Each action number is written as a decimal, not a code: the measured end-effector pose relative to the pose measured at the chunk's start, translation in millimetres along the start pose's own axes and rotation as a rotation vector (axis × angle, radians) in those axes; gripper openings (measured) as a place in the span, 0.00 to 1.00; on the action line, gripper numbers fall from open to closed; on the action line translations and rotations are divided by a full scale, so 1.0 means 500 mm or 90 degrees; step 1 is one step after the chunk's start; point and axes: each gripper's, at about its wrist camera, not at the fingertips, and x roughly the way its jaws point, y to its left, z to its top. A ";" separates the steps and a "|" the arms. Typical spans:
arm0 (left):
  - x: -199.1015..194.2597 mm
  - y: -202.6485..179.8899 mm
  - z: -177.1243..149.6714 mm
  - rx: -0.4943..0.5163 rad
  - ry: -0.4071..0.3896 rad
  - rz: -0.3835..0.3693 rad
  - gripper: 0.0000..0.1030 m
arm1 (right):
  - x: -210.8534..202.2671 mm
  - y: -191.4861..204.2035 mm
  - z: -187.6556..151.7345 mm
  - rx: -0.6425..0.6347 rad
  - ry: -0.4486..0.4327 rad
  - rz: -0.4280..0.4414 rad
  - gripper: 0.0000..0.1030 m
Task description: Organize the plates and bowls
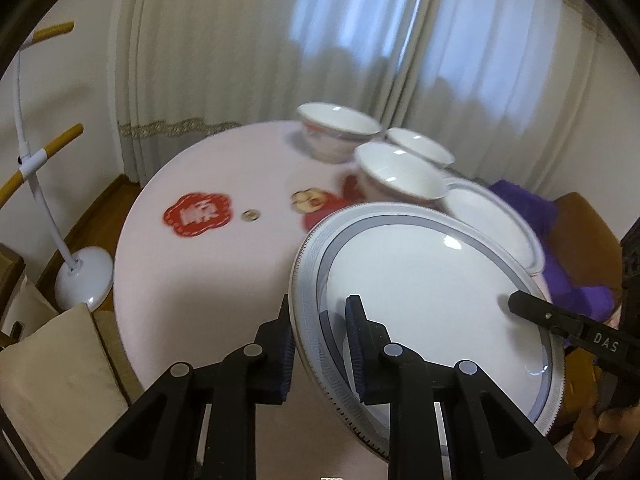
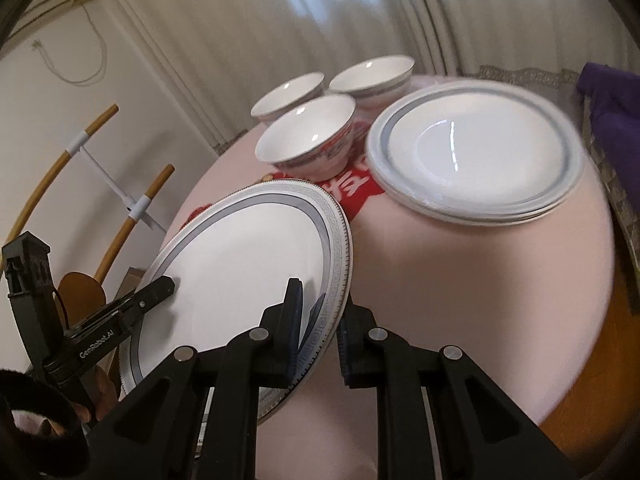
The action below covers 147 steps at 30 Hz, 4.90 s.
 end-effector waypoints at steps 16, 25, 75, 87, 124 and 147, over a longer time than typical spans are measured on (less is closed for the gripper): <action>0.105 -0.274 0.088 0.075 -0.014 -0.040 0.18 | -0.111 -0.223 0.104 0.037 -0.081 -0.054 0.15; 0.253 -0.355 0.143 0.078 0.014 -0.045 0.19 | -0.084 -0.316 0.166 0.046 -0.086 -0.086 0.15; 0.341 -0.366 0.159 0.027 0.038 -0.010 0.20 | 0.022 -0.367 0.192 0.119 -0.023 -0.123 0.25; 0.325 -0.383 0.134 0.070 0.012 0.014 0.27 | 0.038 -0.375 0.189 0.136 -0.022 -0.092 0.26; 0.219 -0.086 0.257 -0.039 0.034 0.057 0.60 | 0.125 -0.026 0.316 -0.090 0.048 -0.081 0.40; 0.394 -0.109 0.311 -0.015 0.150 0.005 0.11 | 0.320 0.004 0.342 -0.127 0.155 -0.108 0.11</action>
